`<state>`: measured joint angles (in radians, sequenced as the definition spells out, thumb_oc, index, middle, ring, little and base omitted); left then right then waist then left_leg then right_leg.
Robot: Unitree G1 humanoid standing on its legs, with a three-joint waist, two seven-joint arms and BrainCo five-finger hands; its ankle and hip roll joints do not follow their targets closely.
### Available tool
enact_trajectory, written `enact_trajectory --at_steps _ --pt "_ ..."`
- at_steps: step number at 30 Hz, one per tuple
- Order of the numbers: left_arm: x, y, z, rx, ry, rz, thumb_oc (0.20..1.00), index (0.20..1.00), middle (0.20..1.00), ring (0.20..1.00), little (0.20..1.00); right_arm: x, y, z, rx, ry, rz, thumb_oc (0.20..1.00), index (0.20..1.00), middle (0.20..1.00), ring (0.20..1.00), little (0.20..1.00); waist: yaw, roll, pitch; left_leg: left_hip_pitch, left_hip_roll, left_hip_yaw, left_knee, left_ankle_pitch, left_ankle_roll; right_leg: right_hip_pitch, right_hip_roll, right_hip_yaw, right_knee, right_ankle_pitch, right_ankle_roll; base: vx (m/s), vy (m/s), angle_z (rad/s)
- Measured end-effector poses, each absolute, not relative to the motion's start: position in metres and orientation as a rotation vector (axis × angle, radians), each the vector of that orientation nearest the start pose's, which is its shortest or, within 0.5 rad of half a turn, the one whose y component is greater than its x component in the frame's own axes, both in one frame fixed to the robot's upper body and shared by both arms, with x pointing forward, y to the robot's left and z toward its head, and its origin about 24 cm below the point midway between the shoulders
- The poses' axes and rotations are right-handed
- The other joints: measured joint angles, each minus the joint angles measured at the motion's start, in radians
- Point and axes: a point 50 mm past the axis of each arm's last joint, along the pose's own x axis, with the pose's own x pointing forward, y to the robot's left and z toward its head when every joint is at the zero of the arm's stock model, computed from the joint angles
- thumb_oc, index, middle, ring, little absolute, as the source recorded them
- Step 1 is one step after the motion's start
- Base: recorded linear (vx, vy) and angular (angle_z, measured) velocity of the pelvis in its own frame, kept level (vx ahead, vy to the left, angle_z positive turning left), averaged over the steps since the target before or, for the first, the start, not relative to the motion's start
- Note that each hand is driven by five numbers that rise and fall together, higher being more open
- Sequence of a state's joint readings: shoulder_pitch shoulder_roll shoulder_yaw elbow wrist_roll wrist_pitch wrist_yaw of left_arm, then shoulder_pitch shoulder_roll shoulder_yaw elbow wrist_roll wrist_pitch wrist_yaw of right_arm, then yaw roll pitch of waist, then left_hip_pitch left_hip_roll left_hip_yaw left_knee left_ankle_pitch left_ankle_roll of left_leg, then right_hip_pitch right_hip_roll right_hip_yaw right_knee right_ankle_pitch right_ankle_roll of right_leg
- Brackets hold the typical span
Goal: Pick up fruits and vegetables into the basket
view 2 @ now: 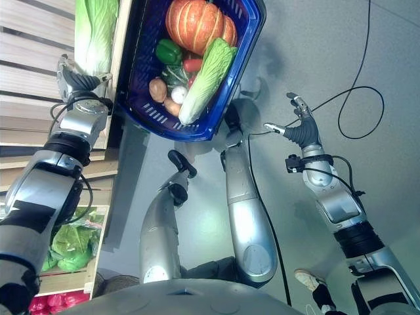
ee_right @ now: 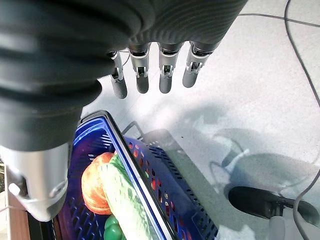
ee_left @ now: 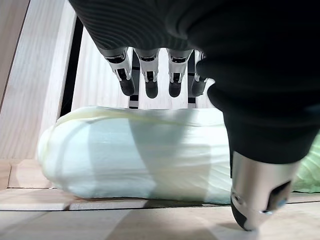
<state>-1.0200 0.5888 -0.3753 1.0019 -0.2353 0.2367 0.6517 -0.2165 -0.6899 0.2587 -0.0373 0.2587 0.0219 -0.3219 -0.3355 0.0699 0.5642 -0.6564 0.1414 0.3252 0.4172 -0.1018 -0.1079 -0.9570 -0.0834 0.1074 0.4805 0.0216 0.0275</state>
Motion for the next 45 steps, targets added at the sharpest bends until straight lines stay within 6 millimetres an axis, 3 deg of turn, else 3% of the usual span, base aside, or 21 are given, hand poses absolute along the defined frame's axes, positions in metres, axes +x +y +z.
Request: enact_trajectory --at_steps 16,19,22,23,24,34,45 --pt "0.388 0.297 0.167 0.453 0.223 0.728 1.000 1.000 1.000 1.000 1.000 0.288 -0.216 0.123 -0.383 -0.214 -0.068 1.000 1.000 1.000 1.000 1.000 -0.007 0.000 0.000 -0.016 0.000 0.015 -0.001 -0.001 -0.001 -0.030 0.008 0.020 0.002 -0.003 0.005 0.00 0.003 -0.03" --pt "0.384 0.302 0.153 0.416 0.319 0.697 1.000 1.000 1.000 1.000 1.000 0.290 -0.215 0.126 -0.382 -0.224 -0.067 1.000 1.000 1.000 1.000 1.000 -0.007 0.000 0.000 -0.019 0.000 0.015 -0.002 -0.001 -0.001 -0.033 0.008 0.020 0.001 -0.003 0.005 0.00 0.000 0.00" --pt "0.384 0.303 0.153 0.413 0.345 0.654 1.000 1.000 1.000 1.000 1.000 0.291 -0.214 0.129 -0.376 -0.234 -0.066 1.000 1.000 1.000 1.000 1.000 -0.008 0.000 0.000 -0.021 0.000 0.016 -0.003 -0.002 -0.001 -0.035 0.008 0.020 0.000 -0.003 0.005 0.00 0.028 0.00" --pt "0.384 0.304 0.154 0.414 0.357 0.634 0.551 0.551 0.551 0.551 0.551 0.291 -0.214 0.129 -0.363 -0.232 -0.063 1.000 1.000 1.000 1.000 1.000 -0.008 0.000 -0.001 -0.021 0.000 0.016 -0.003 -0.002 -0.001 -0.035 0.008 0.020 0.000 -0.003 0.005 0.01 0.049 -0.01" --pt "0.384 0.307 0.156 0.421 0.367 0.622 0.200 0.200 0.200 0.200 0.200 0.292 -0.214 0.130 -0.356 -0.229 -0.060 1.000 1.000 1.000 1.000 1.000 -0.009 0.000 -0.002 -0.023 0.000 0.017 -0.003 -0.002 -0.001 -0.039 0.008 0.021 0.001 -0.003 0.005 0.01 0.050 -0.01" --pt "0.378 0.325 0.163 0.620 0.420 0.573 0.200 0.200 0.200 0.200 0.200 0.294 -0.221 0.136 -0.380 -0.238 -0.069 1.000 1.000 1.000 1.000 1.000 -0.021 -0.001 -0.006 -0.034 0.000 0.026 0.004 -0.003 -0.002 -0.057 0.008 0.032 0.011 -0.001 0.002 0.00 0.018 -0.01" --pt "0.379 0.315 0.146 0.616 0.394 0.523 0.200 0.200 0.200 0.200 0.200 0.292 -0.220 0.138 -0.381 -0.243 -0.047 1.000 1.000 1.000 1.000 1.000 -0.023 -0.001 -0.006 0.028 -0.003 0.028 -0.007 -0.002 -0.002 -0.001 0.005 0.032 0.011 0.001 -0.001 -0.01 0.031 0.00"
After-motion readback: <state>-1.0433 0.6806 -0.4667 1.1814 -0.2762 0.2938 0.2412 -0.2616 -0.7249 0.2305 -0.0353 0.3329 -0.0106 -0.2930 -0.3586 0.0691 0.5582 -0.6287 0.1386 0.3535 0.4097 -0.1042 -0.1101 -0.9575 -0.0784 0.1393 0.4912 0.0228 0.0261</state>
